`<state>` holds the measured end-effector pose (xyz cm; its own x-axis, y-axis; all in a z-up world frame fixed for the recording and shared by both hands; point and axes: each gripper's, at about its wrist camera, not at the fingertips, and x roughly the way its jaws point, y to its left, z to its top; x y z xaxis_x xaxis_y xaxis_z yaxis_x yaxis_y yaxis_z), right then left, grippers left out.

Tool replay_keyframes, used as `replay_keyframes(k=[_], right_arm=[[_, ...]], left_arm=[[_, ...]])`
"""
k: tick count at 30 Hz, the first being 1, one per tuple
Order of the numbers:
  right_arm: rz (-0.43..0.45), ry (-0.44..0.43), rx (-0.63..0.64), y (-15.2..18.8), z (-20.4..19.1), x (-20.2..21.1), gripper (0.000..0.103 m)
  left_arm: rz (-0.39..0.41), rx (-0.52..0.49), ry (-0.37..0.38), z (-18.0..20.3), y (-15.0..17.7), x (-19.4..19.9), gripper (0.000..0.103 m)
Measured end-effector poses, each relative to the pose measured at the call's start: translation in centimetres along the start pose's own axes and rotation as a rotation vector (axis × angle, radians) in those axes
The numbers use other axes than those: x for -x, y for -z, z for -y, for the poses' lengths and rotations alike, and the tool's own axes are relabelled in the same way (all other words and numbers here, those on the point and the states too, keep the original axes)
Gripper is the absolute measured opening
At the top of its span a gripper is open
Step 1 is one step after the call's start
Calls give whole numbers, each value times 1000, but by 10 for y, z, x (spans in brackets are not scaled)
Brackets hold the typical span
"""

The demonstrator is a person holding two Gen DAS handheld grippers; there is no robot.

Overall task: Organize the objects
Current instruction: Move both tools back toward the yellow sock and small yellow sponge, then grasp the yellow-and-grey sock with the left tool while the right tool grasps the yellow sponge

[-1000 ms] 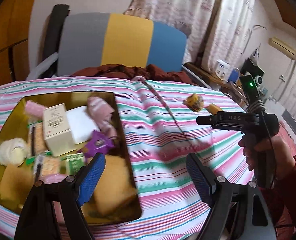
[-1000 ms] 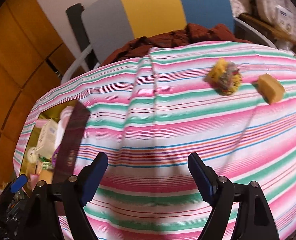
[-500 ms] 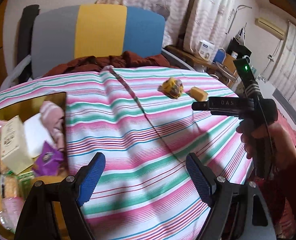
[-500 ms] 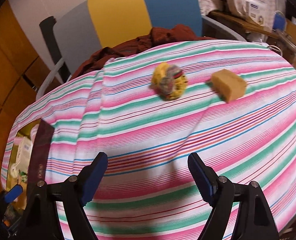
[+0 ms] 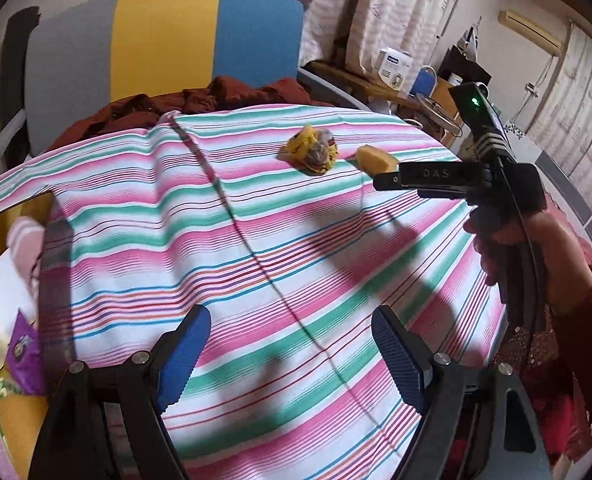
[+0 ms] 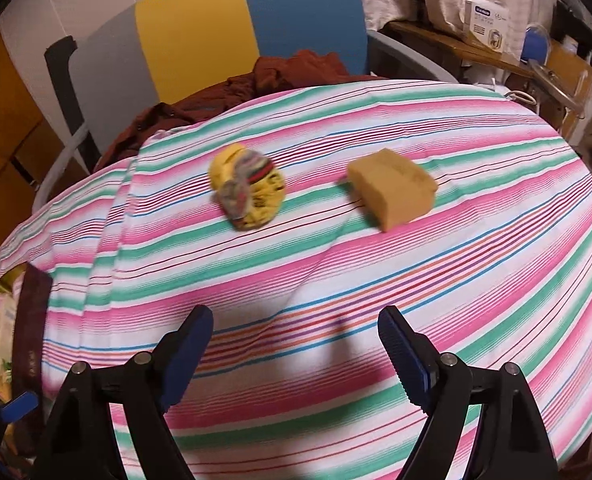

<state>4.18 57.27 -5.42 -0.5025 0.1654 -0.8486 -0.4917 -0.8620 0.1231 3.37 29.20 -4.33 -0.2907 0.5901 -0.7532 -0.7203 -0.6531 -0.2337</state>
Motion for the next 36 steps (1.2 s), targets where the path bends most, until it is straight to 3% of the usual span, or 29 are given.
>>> replay_keyframes(k=[3, 7, 11, 20, 23, 25, 31, 36], right_arm=[[19, 21, 12, -12, 13, -3, 87], [129, 93, 33, -37, 38, -4, 94], [171, 81, -11, -60, 66, -21, 95], [108, 0, 46, -76, 73, -75, 93], [82, 15, 67, -76, 69, -86, 79], [74, 18, 53, -75, 73, -88, 64], [54, -42, -53, -77, 89, -82, 61], [55, -5, -32, -78, 85, -77, 61]], left_arm=[[-13, -11, 7, 6, -6, -10, 84], [-31, -14, 7, 9, -13, -20, 84], [-46, -19, 3, 12, -21, -32, 84], [-63, -51, -17, 18, -60, -71, 84], [-49, -61, -26, 24, -81, -90, 84], [-39, -89, -46, 30, -94, -103, 84], [-42, -117, -76, 42, -130, -145, 84], [2, -72, -104, 44, -156, -167, 87]])
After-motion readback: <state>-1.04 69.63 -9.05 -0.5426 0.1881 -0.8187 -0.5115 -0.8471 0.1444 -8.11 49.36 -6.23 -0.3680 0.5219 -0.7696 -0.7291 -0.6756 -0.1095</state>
